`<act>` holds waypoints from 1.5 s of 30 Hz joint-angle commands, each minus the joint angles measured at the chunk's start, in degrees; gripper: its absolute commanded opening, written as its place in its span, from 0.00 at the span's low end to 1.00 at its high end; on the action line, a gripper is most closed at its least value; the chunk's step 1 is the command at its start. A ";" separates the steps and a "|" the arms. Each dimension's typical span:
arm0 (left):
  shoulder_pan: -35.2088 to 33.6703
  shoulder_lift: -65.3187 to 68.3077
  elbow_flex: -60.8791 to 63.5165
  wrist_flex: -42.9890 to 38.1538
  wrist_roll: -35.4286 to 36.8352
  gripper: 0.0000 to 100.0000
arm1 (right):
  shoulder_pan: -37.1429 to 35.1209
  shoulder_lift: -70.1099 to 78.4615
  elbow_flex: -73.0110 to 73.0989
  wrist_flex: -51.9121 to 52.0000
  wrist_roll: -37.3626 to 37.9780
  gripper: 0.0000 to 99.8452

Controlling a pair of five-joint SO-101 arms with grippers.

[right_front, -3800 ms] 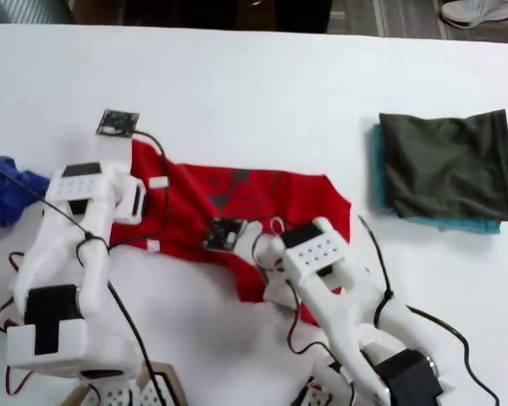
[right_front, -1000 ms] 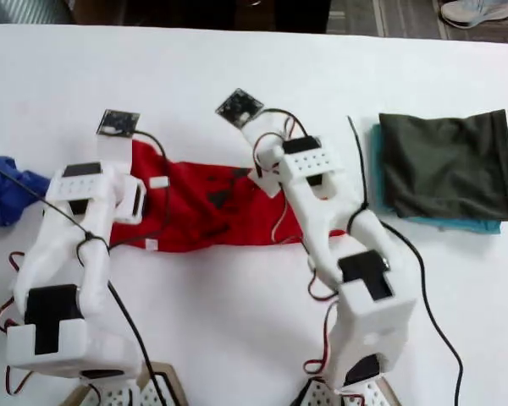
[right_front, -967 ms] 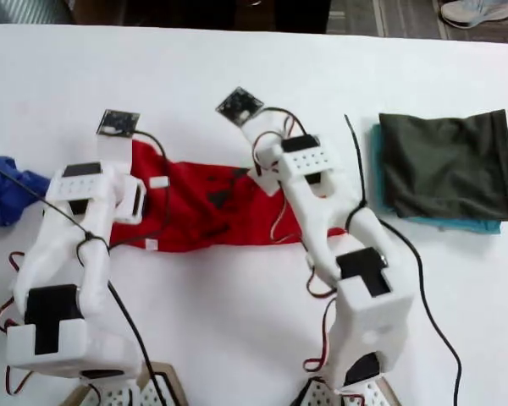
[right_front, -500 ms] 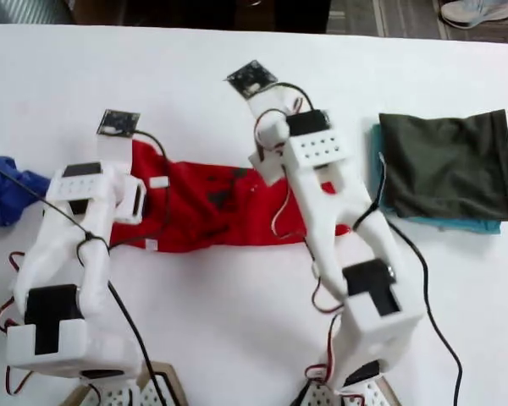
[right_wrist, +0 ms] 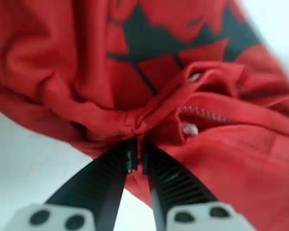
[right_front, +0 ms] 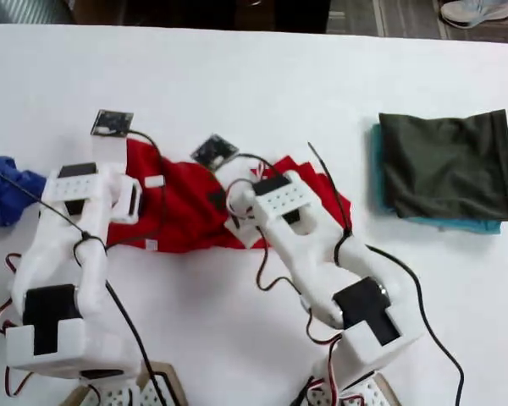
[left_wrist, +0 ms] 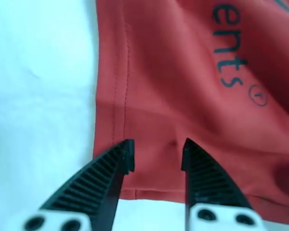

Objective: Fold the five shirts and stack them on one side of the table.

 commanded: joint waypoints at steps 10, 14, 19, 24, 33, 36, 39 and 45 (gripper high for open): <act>-3.69 -2.99 -0.57 9.85 -6.15 0.18 | 0.22 -17.27 -0.18 -0.48 -0.35 0.02; -5.89 -2.99 -0.66 10.29 -8.18 0.18 | 3.12 -19.03 -0.53 -0.48 -0.35 0.02; -7.38 -3.08 -7.60 16.44 -8.70 0.18 | 13.76 -17.19 -0.26 -0.84 -0.35 0.02; -7.12 -2.99 -20.53 28.04 -8.79 0.18 | 20.88 -14.37 0.79 -1.54 -0.44 0.02; -2.29 -2.46 -18.15 18.99 -6.68 0.18 | 21.85 -11.82 12.66 -19.03 -0.44 0.02; 1.05 -2.64 -9.63 9.32 -6.77 0.18 | 21.49 -12.26 14.33 -21.85 -0.44 0.02; 2.20 -2.81 -2.68 2.90 -6.86 0.18 | 21.67 -11.74 14.77 -22.90 -0.44 0.02; -4.31 -2.99 2.07 1.76 -11.60 0.18 | 21.85 -11.82 17.23 -26.24 -2.90 0.02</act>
